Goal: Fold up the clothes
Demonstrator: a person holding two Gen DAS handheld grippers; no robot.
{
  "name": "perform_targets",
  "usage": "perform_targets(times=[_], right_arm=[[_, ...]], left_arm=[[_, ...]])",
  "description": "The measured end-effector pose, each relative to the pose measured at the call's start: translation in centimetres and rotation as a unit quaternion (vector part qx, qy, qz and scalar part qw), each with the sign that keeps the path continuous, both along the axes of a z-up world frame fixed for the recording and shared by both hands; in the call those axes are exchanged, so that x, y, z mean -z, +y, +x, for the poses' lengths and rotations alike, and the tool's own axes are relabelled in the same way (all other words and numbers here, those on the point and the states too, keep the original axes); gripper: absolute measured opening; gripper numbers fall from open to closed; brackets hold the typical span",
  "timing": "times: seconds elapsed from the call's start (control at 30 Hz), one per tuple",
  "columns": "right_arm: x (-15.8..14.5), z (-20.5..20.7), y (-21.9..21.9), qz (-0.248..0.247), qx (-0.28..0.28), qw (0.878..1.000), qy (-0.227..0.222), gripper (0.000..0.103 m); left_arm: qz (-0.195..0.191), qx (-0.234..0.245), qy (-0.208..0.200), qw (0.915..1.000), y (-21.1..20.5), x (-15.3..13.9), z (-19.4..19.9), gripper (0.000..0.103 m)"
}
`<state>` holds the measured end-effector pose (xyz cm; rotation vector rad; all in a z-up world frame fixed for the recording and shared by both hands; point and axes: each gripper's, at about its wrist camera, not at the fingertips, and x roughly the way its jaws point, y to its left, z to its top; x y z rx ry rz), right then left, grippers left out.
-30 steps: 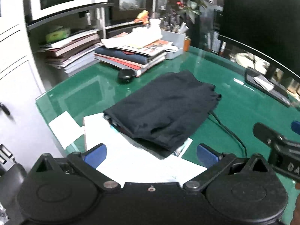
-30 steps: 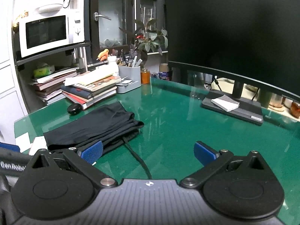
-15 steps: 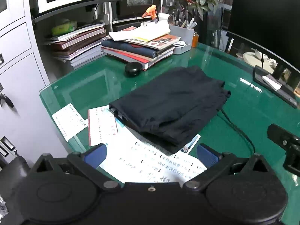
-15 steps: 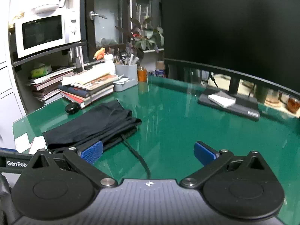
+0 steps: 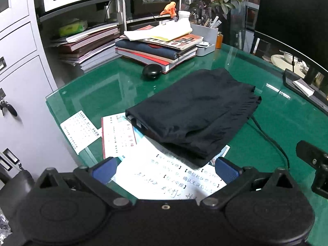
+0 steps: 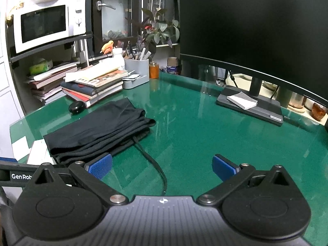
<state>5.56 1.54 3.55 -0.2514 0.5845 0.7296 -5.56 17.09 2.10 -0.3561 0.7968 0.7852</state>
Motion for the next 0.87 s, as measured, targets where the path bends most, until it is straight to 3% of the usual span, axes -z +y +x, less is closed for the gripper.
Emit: perform_targets(times=[0.57, 0.87], right_arm=[[-0.6, -1.8, 0.7, -0.012, -0.063, 0.998, -0.015, 0.103], [-0.5, -1.9, 1.0, -0.016, -0.071, 0.997, -0.014, 0.103]], left_arm=[[0.01, 0.015, -0.009, 0.9998, -0.4, 0.1, -0.6, 0.103], [0.024, 0.025, -0.014, 0.9993, -0.6, -0.2, -0.6, 0.103]])
